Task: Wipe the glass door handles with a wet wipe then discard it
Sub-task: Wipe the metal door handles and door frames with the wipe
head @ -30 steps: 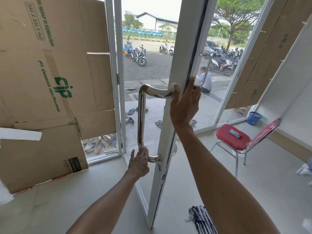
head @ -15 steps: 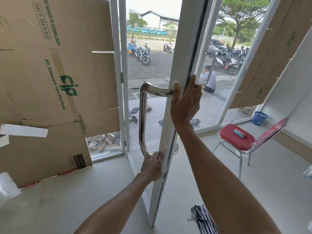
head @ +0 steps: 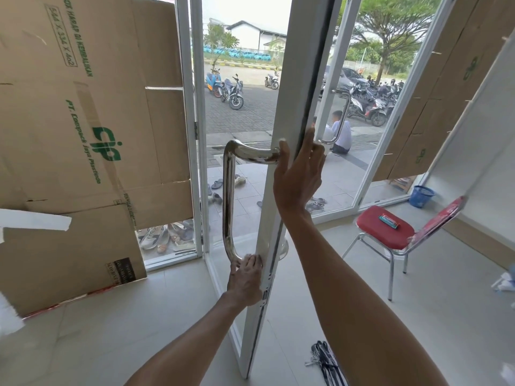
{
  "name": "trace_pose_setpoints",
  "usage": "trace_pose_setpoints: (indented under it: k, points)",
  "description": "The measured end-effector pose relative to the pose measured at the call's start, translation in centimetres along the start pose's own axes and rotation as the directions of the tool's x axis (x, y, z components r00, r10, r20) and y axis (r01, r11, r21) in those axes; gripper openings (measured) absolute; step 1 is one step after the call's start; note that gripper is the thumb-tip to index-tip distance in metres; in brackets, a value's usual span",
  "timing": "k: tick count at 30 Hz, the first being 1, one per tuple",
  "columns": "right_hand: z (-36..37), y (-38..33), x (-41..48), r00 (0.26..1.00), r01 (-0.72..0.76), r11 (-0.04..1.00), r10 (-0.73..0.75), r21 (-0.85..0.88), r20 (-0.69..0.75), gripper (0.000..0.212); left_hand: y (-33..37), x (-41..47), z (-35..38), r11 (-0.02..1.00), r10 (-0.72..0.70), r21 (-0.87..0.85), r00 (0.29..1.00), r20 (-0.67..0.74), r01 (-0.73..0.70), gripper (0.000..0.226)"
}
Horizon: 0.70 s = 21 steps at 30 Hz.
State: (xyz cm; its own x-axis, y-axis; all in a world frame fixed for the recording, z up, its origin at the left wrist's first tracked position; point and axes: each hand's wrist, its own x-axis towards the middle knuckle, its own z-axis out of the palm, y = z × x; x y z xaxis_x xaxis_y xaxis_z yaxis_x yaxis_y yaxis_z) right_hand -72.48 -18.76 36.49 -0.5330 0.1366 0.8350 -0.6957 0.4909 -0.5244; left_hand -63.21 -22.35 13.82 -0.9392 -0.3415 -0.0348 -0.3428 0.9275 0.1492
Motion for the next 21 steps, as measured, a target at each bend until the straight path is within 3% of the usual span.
trace_pose_setpoints:
  k: [8, 12, 17, 21]
  points:
    - [-0.1, 0.0, 0.0, 1.000, 0.009, 1.000, -0.008, -0.008, 0.005, 0.056, -2.7, 0.4, -1.2, 0.936, -0.034, 0.349, 0.999, -0.005, 0.033, 0.069]
    - [-0.2, 0.0, 0.0, 1.000, 0.011, 1.000, -0.011, -0.010, 0.016, 0.057, -3.9, 1.4, -2.0, 0.828, -0.008, 0.560, 1.000, 0.011, 0.000, 0.058]
    - [-0.5, -0.3, 0.0, 1.000, 0.021, 1.000, -0.021, -0.010, 0.011, 0.056, -5.4, 2.4, -2.8, 0.674, -0.015, 0.738, 0.999, 0.033, -0.014, 0.066]
    - [-0.4, -0.4, -0.1, 1.000, 0.018, 1.000, -0.018, -0.006, 0.011, 0.056, -6.4, 2.9, -3.5, 0.572, 0.006, 0.819, 0.999, -0.050, 0.038, 0.069]
